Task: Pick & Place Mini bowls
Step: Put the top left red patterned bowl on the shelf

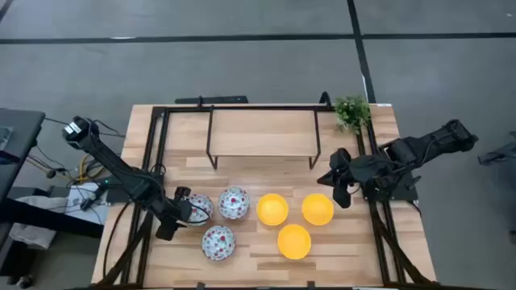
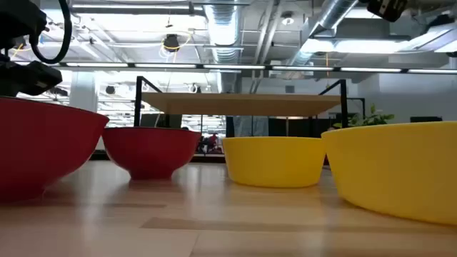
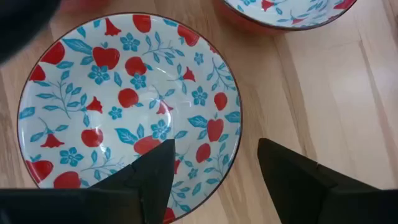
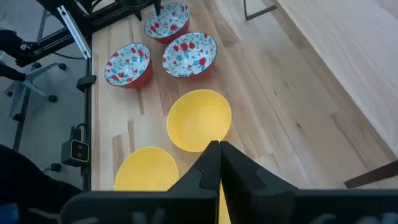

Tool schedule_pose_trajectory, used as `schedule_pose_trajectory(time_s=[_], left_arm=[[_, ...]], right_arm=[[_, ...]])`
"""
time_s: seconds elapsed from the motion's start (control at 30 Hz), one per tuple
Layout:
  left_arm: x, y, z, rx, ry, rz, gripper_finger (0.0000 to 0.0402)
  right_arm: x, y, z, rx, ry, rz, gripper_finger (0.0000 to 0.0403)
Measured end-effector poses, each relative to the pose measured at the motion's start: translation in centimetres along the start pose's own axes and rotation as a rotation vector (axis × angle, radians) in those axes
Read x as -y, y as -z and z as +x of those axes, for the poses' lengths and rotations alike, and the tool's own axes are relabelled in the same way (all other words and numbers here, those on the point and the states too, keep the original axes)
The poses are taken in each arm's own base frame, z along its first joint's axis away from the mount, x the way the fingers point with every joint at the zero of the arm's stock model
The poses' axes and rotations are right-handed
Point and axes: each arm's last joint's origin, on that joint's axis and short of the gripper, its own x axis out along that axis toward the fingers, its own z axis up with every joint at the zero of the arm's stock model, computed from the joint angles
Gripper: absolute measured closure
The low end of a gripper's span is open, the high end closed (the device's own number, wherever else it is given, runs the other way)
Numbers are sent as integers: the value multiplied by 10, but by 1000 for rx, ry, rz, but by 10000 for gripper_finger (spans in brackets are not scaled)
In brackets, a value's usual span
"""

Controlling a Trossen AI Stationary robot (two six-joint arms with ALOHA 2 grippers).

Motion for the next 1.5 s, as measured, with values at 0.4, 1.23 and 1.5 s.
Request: schedule_pose_trajectory(time_s=[0.4, 1.23, 1.5], left_arm=[[0, -1, 0, 13, 2, -1, 174], [2, -3, 3, 17, 5, 6, 174], [4, -2, 19, -63, -22, 24, 174]], right_arm=[[0, 0, 0, 0, 0, 0, 403], [0, 0, 0, 0, -1, 1, 403], [0, 0, 0, 0, -1, 8, 403]])
